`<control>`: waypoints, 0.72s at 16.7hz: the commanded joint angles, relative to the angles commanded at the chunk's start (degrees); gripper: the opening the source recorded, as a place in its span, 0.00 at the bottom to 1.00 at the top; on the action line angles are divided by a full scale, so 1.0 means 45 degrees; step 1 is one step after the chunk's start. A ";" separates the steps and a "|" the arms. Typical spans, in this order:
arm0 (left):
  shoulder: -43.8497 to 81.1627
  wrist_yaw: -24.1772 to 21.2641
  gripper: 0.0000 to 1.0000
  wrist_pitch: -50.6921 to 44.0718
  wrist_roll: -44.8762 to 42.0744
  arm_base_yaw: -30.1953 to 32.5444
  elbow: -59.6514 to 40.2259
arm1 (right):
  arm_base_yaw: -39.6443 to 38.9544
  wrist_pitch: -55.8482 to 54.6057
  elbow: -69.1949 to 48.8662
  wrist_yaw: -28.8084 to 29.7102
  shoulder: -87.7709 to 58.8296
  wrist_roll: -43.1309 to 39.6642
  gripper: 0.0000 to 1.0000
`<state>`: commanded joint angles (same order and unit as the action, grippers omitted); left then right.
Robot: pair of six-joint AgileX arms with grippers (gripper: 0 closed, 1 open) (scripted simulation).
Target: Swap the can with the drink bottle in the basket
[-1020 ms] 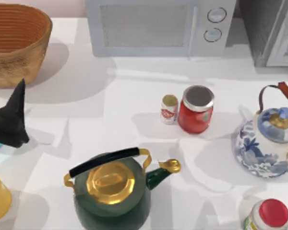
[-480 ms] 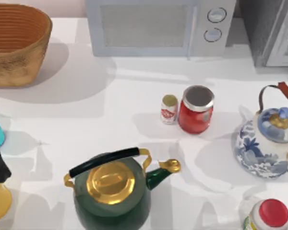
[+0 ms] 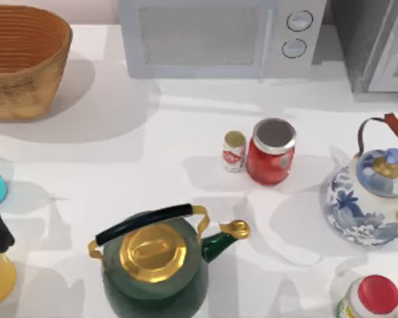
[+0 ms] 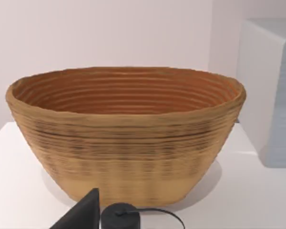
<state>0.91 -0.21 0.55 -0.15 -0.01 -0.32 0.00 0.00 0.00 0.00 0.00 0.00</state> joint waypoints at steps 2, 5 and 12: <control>0.0682 -0.0128 1.00 0.0407 -0.0085 -0.0165 -0.0124 | 0.0000 0.0000 0.0000 0.0000 0.0000 0.0000 1.00; 0.2695 -0.0499 1.00 0.1458 -0.0311 -0.0563 -0.0444 | 0.0000 0.0000 0.0000 0.0000 0.0000 0.0000 1.00; 1.0165 -0.1709 1.00 0.4796 -0.1031 -0.1791 -0.1531 | 0.0000 0.0000 0.0000 0.0000 0.0000 0.0000 1.00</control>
<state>46.65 -7.90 22.14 -4.79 -8.07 -7.21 0.00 0.00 0.00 0.00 0.00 0.00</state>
